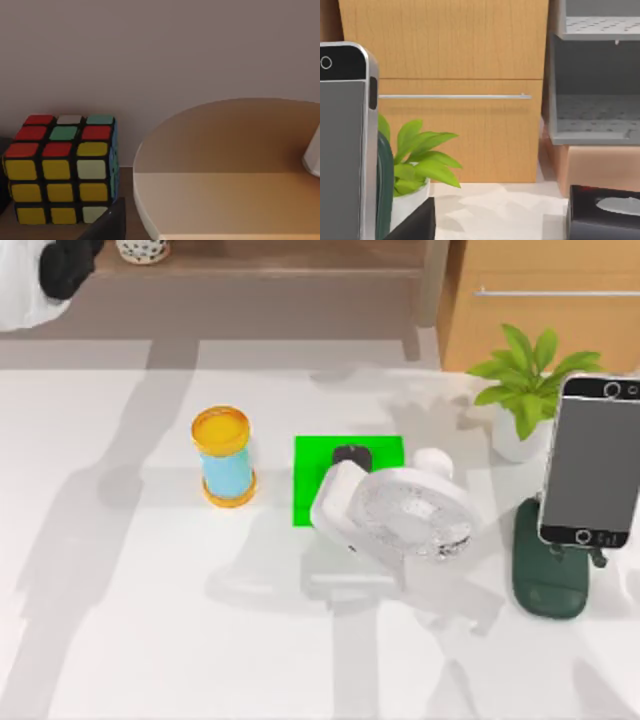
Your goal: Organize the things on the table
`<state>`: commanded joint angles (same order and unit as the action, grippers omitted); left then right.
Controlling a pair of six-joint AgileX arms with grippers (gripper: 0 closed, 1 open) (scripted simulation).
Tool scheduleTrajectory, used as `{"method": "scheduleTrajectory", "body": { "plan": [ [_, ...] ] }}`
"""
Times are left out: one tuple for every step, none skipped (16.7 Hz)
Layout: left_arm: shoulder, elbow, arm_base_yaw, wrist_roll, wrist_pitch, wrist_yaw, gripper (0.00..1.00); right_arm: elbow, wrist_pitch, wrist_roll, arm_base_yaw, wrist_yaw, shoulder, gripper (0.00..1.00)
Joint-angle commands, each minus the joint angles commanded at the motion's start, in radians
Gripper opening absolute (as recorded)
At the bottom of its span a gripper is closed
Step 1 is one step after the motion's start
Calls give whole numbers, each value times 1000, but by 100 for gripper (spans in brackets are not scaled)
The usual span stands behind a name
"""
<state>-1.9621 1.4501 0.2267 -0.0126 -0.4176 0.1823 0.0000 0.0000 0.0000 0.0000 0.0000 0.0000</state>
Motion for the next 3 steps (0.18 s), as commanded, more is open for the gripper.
{"method": "scheduleTrajectory", "body": {
  "plan": [
    [0,0,0,0,0,0,100,0,0,0,0,0,0,100],
    [0,0,0,0,0,0,100,0,0,0,0,0,0,100],
    [0,0,0,0,0,0,100,0,0,0,0,0,0,100]
  ]
}}
